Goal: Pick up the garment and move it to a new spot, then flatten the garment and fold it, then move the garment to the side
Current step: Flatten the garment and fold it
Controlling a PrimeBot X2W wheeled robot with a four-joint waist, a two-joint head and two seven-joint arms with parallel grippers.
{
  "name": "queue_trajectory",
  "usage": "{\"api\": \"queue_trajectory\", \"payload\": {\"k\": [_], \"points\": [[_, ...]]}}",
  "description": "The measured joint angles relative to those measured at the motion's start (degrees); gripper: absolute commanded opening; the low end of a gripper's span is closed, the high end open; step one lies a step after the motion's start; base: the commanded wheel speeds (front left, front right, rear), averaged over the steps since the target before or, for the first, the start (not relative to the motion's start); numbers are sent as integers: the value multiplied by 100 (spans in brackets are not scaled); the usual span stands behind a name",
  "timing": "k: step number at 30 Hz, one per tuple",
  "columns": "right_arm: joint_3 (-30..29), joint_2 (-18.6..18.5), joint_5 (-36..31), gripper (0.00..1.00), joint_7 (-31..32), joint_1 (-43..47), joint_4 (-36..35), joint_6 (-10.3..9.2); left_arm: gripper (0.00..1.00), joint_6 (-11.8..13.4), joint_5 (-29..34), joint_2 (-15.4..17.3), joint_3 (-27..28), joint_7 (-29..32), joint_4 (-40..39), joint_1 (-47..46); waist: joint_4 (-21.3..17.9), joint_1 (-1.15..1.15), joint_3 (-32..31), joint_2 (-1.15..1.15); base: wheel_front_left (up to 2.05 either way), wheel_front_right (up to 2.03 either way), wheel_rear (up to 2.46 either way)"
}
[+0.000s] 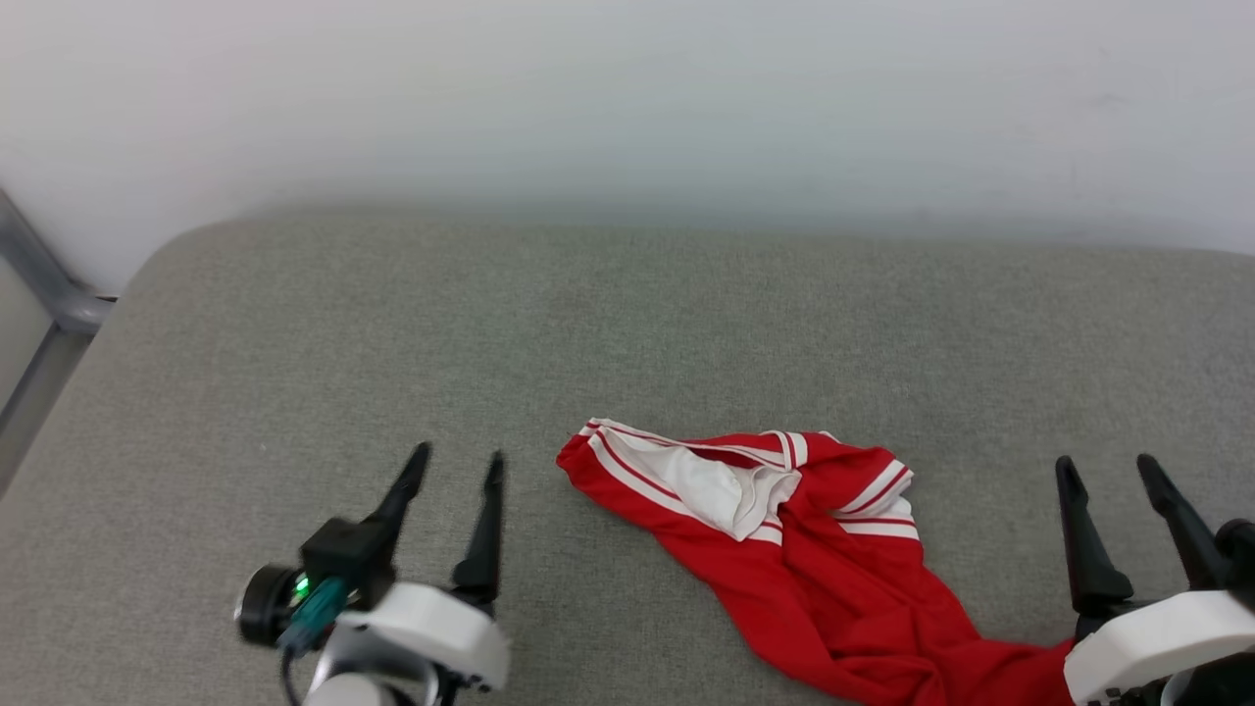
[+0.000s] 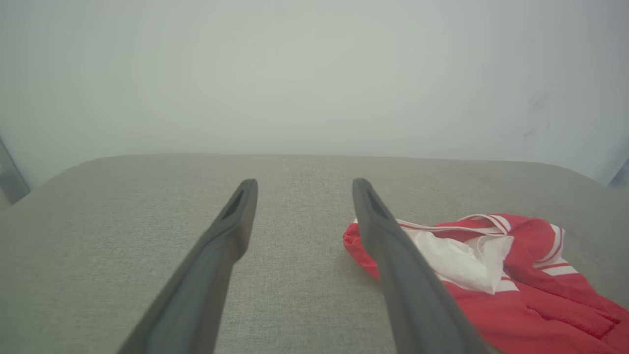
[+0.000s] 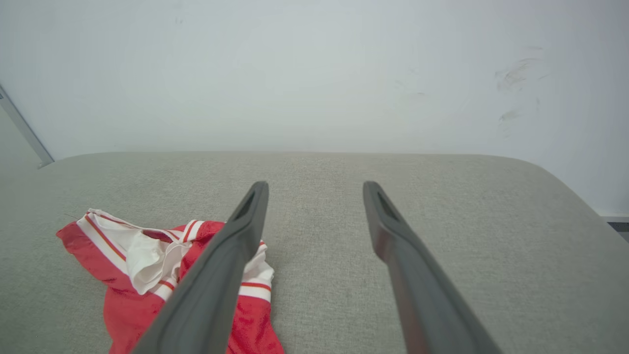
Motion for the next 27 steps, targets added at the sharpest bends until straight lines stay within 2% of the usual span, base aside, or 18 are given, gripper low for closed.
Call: {"api": "queue_trajectory", "payload": {"k": [4,12,21,27], "points": [[-63,-15,-247,100,31,-113,-73,0,100,-187,-67,-7,-489,449,63,-471,-66,0,182,0,0,0,0],[-64,-53,-322,100,133,-359,-156,0,100,-280,-532,65,-1459,1757,412,-1610,-295,0,742,0,0,0,0],[-13,5,-321,100,129,-510,-118,0,100,-281,-1316,516,-2444,3241,872,-2412,-656,1,1201,0,0,0,0],[-1,60,-250,100,75,-545,-26,0,100,-282,-1618,770,-2916,3906,1081,-2691,-831,1,1369,0,0,0,0]]}}
